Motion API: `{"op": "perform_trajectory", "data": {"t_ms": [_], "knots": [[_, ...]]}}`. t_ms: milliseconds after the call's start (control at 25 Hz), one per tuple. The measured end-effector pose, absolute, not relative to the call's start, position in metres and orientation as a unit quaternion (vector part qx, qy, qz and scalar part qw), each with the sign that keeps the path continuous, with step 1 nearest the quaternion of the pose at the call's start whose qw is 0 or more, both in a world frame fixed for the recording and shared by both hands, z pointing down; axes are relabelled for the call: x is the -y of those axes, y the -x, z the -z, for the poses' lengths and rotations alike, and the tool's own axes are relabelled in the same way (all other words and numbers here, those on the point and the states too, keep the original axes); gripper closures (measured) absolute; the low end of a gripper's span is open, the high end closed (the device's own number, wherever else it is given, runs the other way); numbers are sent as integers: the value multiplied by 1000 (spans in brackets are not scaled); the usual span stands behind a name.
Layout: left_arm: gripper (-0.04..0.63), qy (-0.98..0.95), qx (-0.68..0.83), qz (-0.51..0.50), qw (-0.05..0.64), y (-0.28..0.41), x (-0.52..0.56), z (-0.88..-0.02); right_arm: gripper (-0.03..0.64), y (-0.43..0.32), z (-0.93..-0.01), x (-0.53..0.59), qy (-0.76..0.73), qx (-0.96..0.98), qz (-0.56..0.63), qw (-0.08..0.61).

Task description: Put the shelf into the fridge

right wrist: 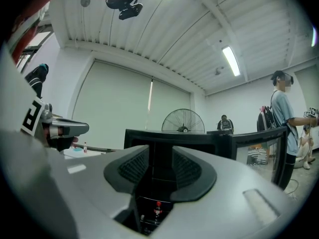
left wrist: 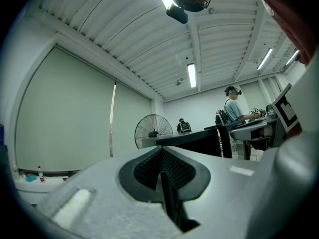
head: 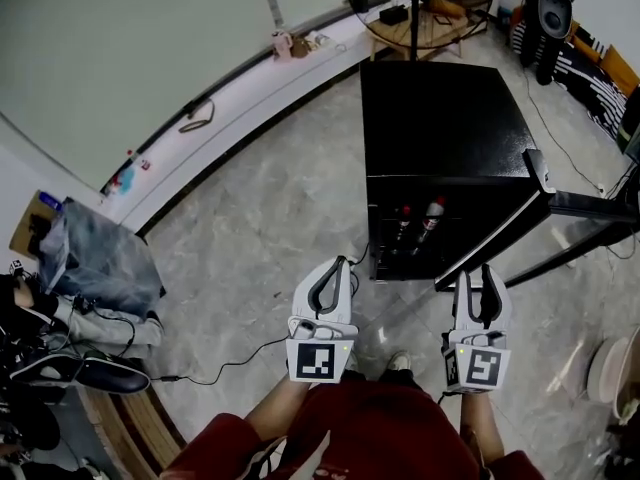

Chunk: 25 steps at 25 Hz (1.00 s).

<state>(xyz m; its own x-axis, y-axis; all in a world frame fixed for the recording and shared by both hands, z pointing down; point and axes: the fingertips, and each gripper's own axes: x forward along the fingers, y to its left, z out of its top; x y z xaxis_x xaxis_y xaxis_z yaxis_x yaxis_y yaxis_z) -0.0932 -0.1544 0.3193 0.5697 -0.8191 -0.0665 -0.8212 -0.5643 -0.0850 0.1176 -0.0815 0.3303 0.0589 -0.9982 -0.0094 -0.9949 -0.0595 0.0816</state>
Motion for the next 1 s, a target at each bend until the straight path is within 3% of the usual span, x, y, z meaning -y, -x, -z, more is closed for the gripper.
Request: {"op": "perform_trajectory", "data": {"t_ms": [440,1000], "knots": [[595,884,-463,-6,55,89,150,-315,613,-130,-328,80,-746,665,22,32],[595,887,-458,-3,56,79,147,-319,617,-139,-321,77,-748,663,32,20]]}}
